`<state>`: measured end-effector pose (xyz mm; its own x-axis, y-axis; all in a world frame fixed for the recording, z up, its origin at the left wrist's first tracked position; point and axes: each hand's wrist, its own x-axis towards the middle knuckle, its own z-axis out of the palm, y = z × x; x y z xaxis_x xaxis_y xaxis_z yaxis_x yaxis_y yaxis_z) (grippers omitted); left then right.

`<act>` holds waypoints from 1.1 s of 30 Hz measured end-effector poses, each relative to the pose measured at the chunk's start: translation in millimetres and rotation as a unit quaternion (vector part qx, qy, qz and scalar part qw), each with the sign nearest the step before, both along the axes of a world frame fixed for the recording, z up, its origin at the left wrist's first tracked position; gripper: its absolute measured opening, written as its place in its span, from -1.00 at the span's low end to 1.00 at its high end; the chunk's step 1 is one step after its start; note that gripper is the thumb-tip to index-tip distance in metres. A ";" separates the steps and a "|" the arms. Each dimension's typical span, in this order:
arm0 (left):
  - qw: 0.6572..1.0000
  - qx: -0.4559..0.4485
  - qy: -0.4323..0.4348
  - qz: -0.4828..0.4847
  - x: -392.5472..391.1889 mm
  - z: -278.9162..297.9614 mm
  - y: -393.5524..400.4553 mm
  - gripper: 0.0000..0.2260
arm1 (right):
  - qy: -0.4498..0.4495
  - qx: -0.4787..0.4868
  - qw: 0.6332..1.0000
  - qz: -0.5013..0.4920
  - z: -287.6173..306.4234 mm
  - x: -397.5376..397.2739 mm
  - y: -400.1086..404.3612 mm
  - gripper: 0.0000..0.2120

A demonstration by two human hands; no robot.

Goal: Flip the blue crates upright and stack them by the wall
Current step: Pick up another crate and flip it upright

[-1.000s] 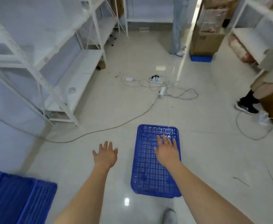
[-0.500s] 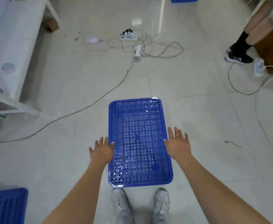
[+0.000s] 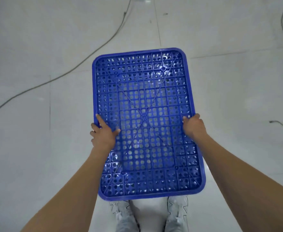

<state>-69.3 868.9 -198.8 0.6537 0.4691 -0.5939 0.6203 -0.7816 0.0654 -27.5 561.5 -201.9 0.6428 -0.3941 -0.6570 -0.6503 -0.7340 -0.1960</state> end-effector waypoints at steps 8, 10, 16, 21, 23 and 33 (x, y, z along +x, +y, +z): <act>0.996 -0.067 -0.050 0.026 -1.9 4.9 5.0 -0.02 | -0.046 -0.008 0.997 -0.055 23.0 -0.9 -19.5 -0.50; 0.993 -0.107 -0.038 0.030 3.9 13.2 3.9 -0.03 | -0.078 -0.028 0.995 -0.057 47.1 -2.2 -22.3 -0.47; 0.974 -0.217 -0.066 0.028 26.0 60.7 -39.5 -0.27 | -0.240 -0.104 0.964 -0.048 130.2 -16.0 -4.6 -0.51; 0.906 -0.404 -0.125 0.004 33.7 129.4 -99.8 -0.52 | -0.272 -0.074 0.959 -0.013 159.3 -27.1 69.1 -0.63; 0.876 -0.462 -0.124 0.056 28.4 136.7 -102.0 -0.57 | -0.255 -0.038 0.966 0.010 153.2 -29.9 99.8 -0.67; 0.904 -0.401 -0.078 0.124 14.9 94.4 -44.3 -0.62 | -0.264 -0.086 0.958 0.069 118.2 -27.8 59.2 -0.59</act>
<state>-54.5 824.7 -104.5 0.6920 0.0725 -0.7183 0.7049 -0.2824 0.6506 -55.3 620.7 -83.6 0.9212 -0.3547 -0.1596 -0.3887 -0.8564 -0.3399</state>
